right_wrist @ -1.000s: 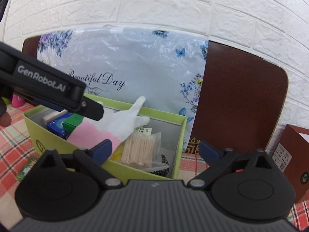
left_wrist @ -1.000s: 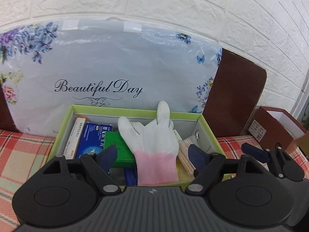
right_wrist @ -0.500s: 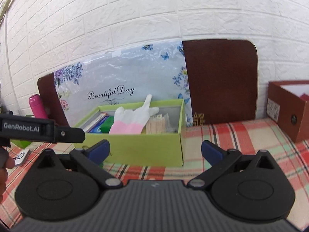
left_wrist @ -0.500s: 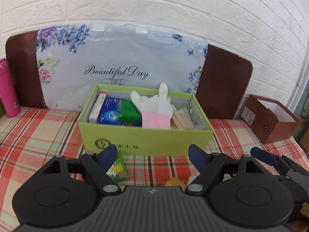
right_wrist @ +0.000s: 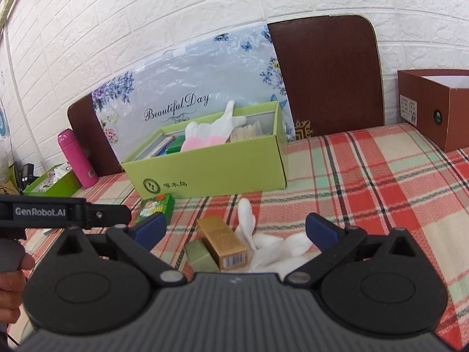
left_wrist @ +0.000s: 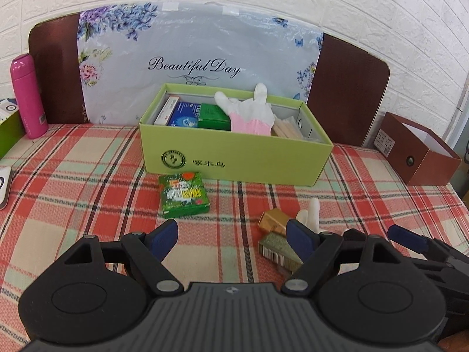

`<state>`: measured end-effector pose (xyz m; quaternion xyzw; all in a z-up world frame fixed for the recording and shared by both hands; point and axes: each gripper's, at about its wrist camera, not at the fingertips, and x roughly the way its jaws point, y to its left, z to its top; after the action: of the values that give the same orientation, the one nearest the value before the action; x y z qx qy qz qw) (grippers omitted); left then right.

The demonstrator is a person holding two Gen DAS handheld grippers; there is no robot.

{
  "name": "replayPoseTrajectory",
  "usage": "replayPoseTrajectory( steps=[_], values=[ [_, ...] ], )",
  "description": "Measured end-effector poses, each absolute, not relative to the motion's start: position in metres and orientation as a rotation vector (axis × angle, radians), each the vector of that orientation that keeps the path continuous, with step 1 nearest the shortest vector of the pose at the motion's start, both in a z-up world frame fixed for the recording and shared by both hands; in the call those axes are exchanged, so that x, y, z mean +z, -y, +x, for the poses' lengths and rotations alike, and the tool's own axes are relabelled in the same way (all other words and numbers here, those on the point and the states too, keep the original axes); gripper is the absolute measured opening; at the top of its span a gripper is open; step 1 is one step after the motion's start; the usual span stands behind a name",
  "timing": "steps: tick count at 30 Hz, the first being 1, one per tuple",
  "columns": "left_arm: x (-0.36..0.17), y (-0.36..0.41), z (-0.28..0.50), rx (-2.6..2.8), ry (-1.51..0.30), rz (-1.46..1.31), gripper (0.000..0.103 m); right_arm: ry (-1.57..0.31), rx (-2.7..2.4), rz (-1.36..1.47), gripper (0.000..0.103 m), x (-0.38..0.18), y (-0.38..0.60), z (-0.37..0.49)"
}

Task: Organize objects
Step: 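Grasp the olive small box with the left gripper while the right grasps the gold tube box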

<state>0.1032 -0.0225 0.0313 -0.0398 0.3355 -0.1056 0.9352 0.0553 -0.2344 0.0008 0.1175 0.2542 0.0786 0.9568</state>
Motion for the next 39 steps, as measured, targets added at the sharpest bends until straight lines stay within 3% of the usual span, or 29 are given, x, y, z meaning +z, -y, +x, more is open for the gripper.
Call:
replayPoseTrajectory(
  steps=[8,20,23,26,28,31,35,39],
  values=[
    [0.01,0.035,0.109,-0.247,-0.741,-0.085,0.084,-0.534,0.115,0.087,0.103,-0.019,0.229,0.035],
    [-0.024,0.079,0.144,-0.317,-0.793,-0.068,0.084,-0.544,0.109,0.092,0.103,-0.026,0.239,0.026],
    [-0.029,0.057,0.145,-0.373,-0.801,-0.164,0.076,-0.54,0.126,0.081,0.103,-0.026,0.237,0.028],
    [-0.03,0.038,0.14,-0.334,-0.826,-0.138,0.056,-0.531,0.168,0.043,0.103,-0.025,0.229,0.033],
    [-0.032,0.024,0.135,-0.282,-0.798,-0.111,0.064,-0.52,0.192,0.005,0.1,-0.024,0.22,0.038],
    [-0.032,0.0,0.132,-0.205,-0.811,-0.179,0.062,-0.528,0.225,-0.021,0.091,-0.024,0.209,0.049],
    [-0.031,-0.008,0.127,-0.209,-0.825,-0.195,0.061,-0.545,0.271,-0.097,0.069,-0.027,0.192,0.069],
    [-0.025,-0.004,0.114,-0.289,-0.8,-0.207,0.061,-0.579,0.297,-0.153,0.055,-0.037,0.182,0.094]
  ],
)
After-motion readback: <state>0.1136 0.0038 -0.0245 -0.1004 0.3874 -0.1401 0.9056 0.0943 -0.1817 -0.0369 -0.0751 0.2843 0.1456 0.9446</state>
